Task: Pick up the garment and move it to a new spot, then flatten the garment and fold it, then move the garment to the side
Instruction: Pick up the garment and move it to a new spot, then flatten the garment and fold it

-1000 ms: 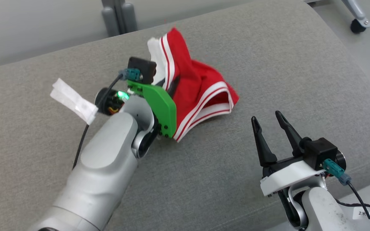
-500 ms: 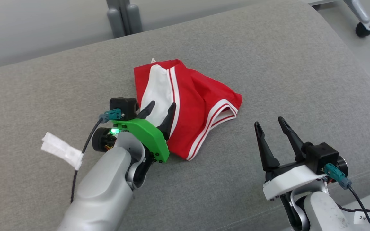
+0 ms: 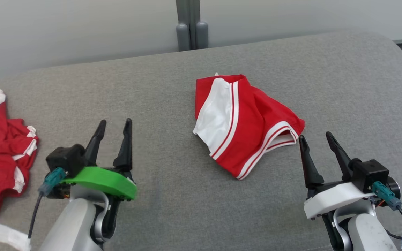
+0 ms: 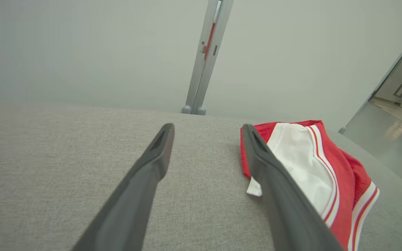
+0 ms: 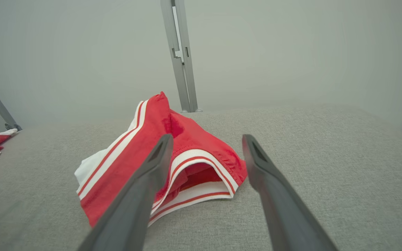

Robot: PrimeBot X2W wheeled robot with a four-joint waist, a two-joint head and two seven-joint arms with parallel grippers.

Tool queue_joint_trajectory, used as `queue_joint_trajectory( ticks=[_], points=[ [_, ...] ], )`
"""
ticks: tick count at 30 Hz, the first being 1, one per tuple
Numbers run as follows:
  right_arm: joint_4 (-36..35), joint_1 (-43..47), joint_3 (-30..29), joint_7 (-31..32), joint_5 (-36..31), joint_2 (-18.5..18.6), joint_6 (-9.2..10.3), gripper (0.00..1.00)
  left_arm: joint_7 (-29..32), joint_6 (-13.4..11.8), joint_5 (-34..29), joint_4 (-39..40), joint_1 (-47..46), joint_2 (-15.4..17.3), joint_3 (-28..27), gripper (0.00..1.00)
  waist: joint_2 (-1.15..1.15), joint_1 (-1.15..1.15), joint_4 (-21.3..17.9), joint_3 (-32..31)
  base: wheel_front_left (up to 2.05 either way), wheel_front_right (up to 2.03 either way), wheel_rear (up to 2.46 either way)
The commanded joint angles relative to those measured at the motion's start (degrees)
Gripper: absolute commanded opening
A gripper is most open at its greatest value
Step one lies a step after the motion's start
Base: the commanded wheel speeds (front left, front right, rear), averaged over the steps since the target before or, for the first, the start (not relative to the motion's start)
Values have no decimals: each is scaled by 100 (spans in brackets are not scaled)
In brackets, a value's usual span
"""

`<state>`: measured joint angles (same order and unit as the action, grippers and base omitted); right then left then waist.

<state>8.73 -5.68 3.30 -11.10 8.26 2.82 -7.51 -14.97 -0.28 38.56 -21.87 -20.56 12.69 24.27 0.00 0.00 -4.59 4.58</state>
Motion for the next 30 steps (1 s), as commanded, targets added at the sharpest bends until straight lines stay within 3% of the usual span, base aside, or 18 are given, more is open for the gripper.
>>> queue_joint_trajectory(
  ticks=[1, 7, 16, 30],
  points=[
    [-27, 87, -59, 26, -40, 13, 4, 100, -23, -12, -189, 222, 257, 69, -180, 100, 0, 0, 316, -143, 0, 0, 0],
    [7, 178, -199, 36, 140, 13, 4, 100, -20, 123, -730, 984, 1056, -35, -990, 100, 0, 0, 499, -218, 0, 0, 0],
    [203, 265, -277, 20, 195, 13, 4, 100, -18, 269, -1315, 1158, 1855, -262, -1686, 100, 0, 0, 505, -307, 0, 0, 0],
    [329, 224, -275, 31, 183, 12, 4, 100, -19, 526, -1704, 1010, 1986, -561, -2077, 100, 0, 0, 367, -305, 0, 0, 0]
  ],
)
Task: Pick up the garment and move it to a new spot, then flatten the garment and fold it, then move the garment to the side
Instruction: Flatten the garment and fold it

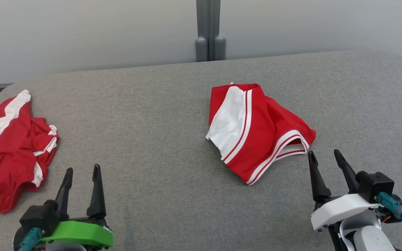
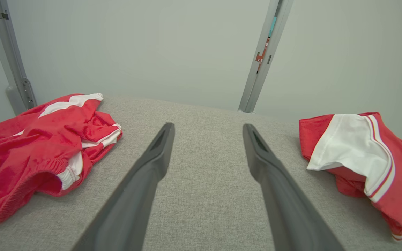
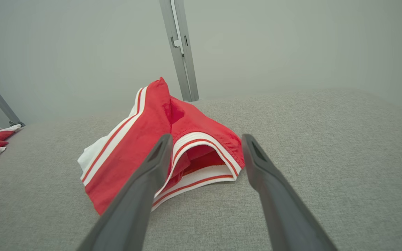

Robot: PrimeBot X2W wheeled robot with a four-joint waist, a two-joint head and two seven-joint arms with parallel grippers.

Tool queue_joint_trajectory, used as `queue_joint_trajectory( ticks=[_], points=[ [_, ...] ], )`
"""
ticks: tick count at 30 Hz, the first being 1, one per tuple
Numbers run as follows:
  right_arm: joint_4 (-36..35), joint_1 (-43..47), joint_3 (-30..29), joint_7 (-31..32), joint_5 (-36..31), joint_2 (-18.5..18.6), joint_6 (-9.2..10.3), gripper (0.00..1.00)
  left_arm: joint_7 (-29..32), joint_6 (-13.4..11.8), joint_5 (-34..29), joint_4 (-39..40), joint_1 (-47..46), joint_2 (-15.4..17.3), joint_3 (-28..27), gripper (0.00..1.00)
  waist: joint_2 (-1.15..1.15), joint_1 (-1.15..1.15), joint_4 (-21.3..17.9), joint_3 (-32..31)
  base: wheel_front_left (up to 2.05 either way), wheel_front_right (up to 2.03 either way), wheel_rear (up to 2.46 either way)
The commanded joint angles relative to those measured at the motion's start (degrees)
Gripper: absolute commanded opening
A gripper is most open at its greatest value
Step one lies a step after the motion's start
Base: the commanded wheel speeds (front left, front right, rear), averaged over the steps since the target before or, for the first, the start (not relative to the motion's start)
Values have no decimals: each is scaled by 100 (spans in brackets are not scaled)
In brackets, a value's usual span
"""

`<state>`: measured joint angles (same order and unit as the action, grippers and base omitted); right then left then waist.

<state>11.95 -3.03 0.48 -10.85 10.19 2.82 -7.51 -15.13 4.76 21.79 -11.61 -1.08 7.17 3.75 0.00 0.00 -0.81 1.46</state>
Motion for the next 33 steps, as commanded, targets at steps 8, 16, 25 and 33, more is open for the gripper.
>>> queue_joint_trajectory(
  ticks=[8, 16, 25, 33],
  points=[
    [26, -94, 44, 22, -17, 12, 4, 100, -3, 105, -155, -69, -18, -104, -111, 100, 0, 0, -46, 44, 0, 0, 0],
    [461, -471, 335, 185, 590, 16, 4, 100, -4, 175, -275, -84, -157, -173, -107, 100, 0, 0, 19, 218, 0, 0, 0],
    [1632, -1298, 635, -47, 1157, 12, 4, 100, -3, 236, -318, -107, -382, -203, -92, 100, 0, 0, 272, 612, 0, 0, 0],
    [2298, -1822, 704, -352, 1378, 16, 4, 100, -3, 268, -344, -142, -466, -209, -35, 100, 0, 0, 480, 707, 0, 0, 0]
  ],
)
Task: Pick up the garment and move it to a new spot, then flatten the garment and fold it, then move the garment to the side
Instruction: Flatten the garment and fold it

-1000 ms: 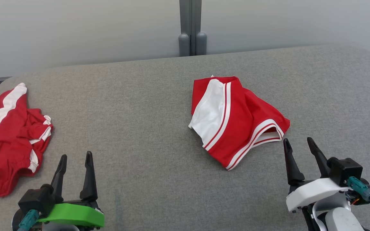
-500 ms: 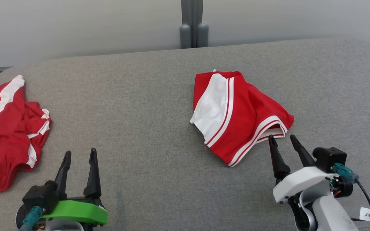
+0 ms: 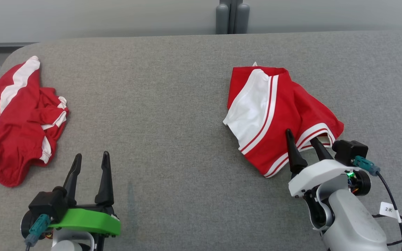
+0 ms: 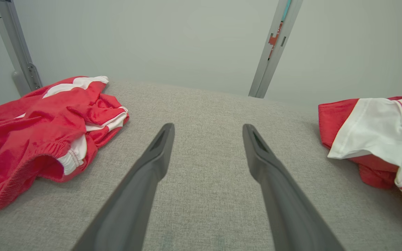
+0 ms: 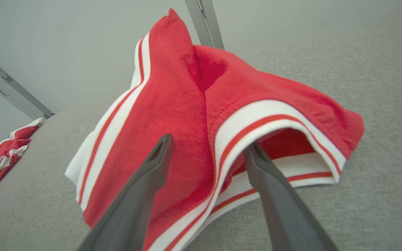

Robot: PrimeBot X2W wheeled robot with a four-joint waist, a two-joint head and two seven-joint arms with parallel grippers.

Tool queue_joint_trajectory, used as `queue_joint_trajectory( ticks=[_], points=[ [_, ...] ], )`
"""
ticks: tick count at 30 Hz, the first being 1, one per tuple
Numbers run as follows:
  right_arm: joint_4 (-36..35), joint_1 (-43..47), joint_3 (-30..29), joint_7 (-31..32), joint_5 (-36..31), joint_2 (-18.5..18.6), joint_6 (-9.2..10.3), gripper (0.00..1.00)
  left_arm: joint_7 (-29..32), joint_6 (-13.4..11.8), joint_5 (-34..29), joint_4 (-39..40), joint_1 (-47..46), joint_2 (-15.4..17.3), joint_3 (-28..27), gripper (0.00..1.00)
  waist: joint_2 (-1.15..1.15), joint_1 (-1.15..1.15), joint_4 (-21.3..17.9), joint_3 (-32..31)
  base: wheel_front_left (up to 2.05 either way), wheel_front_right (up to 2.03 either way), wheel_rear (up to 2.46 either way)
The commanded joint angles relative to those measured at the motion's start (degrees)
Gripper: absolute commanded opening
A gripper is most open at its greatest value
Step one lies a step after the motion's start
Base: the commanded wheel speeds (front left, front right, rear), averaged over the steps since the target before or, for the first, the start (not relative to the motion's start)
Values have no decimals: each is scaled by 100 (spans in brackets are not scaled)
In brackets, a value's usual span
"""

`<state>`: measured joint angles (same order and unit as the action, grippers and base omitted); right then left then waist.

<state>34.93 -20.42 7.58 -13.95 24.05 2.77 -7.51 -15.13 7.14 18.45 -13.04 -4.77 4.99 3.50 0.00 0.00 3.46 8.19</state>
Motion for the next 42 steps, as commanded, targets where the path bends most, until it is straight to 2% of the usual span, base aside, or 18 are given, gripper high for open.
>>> queue_joint_trajectory(
  ticks=[1, 7, 12, 13, 14, 15, 16, 24, 29, 36, 42],
  points=[
    [26, -122, -20, -58, -15, 20, 4, 100, -3, 33, -13, 2, -101, 10, -12, 100, 0, 0, 67, 35, 0, 0, 0],
    [-3, -122, -172, -133, -145, 21, 4, 100, -3, 34, -38, -10, -57, 5, -21, 100, 0, 0, 122, -28, 0, 0, 0],
    [-424, 137, -435, -124, -163, 19, 4, 100, -3, 39, -37, -6, 40, -4, -36, 100, 0, 0, 109, -118, 0, 0, 0],
    [-477, 166, -438, -125, -158, 17, 4, 93, -3, 40, -34, -6, 56, -4, -38, 100, 0, 0, 99, -133, 0, 0, 0],
    [-550, 179, -454, -125, -143, 19, 4, 73, -3, 40, -29, -8, 70, -1, -44, 100, 0, 0, 83, -154, 0, 0, 0],
    [-594, 188, -462, -126, -126, 20, 4, 30, -3, 40, -25, -10, 76, 5, -43, 100, 0, 0, 72, -166, 0, 0, 0],
    [-629, 182, -465, -126, -170, 19, 4, 0, -3, 40, -18, -12, 79, 11, -40, 100, 0, 0, 59, -179, 0, 0, 0],
    [-467, -278, -314, -127, -493, 17, 4, 0, -3, 42, 30, -32, 11, 13, 50, 100, 0, 0, 55, -246, 0, 0, 0],
    [-665, -687, -62, -67, -586, 18, 4, 0, -4, 42, 41, 25, 63, 16, -25, 100, 0, 0, 139, -301, 0, 0, 0],
    [-1206, -1949, 1110, 397, -296, 241, 4, 0, -3, 43, 21, 93, 8, -1, -20, 100, 0, 0, 291, -238, 0, 0, 0],
    [-1511, -3547, 2036, 529, 675, 309, 4, 0, -3, 42, -18, 202, -132, -35, 2, 100, 0, 0, 468, -42, 0, 0, 0]
  ],
)
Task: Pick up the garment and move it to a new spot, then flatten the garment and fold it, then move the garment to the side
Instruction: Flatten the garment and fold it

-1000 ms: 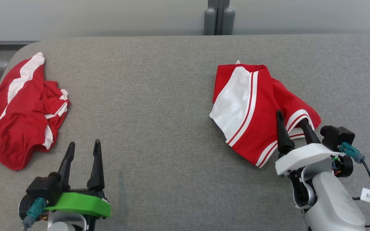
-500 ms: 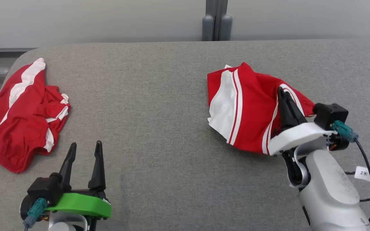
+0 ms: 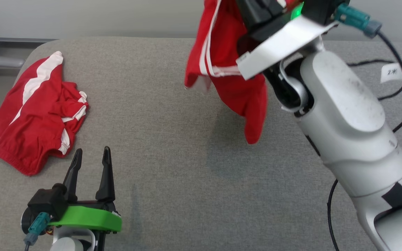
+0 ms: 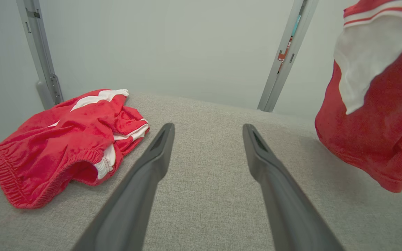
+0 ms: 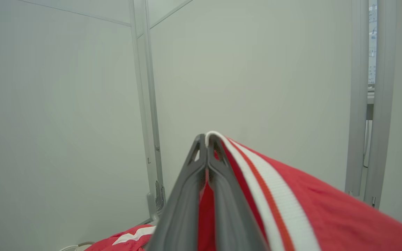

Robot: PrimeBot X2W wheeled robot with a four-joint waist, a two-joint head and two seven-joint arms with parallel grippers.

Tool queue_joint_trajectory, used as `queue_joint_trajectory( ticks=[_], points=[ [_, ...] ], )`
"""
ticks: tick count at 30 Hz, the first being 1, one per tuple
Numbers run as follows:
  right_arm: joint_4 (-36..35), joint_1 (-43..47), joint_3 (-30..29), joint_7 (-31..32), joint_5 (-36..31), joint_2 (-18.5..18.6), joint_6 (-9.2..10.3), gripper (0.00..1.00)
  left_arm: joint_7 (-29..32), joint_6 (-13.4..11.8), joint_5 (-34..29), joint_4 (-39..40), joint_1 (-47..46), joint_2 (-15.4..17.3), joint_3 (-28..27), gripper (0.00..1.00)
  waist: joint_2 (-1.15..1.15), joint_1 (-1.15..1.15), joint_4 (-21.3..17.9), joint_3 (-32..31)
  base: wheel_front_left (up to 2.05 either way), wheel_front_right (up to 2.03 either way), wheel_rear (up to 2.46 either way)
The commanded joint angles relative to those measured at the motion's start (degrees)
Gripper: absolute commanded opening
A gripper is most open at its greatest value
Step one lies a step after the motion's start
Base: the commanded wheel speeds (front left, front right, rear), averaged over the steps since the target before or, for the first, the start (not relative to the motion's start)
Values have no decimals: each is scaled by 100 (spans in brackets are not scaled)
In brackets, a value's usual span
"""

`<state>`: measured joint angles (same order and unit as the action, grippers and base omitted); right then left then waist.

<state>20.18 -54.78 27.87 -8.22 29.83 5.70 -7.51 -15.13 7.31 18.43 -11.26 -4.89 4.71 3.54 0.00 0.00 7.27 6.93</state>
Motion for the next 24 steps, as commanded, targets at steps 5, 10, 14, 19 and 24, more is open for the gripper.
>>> queue_joint_trajectory(
  ticks=[5, 10, 14, 19, 24],
  points=[
    [-175, -1159, 298, -294, 807, 114, 4, 0, -3, 25, -42, 115, -149, -40, -24, 100, 0, 0, 202, 198, 0, 0, 0],
    [178, -1123, 207, -456, 1001, 456, 6, 0, -3, 25, -68, 194, -154, -71, -54, 100, 0, 0, 218, 280, 0, 0, 0],
    [760, -646, 254, -379, 832, 932, 6, 0, -3, 25, -64, 190, -196, -91, 13, 100, 0, 0, 201, 370, 0, 0, 0],
    [1731, -20, 217, -319, 542, 1448, 6, 0, -3, 25, -62, 195, -278, -86, 107, 100, 0, 0, 185, 514, 0, 0, 0],
    [2637, 145, 20, -446, 198, 1671, 6, 0, -3, 25, -81, 235, -391, -30, 170, 100, 0, 0, 176, 712, 0, 0, 0]
  ],
)
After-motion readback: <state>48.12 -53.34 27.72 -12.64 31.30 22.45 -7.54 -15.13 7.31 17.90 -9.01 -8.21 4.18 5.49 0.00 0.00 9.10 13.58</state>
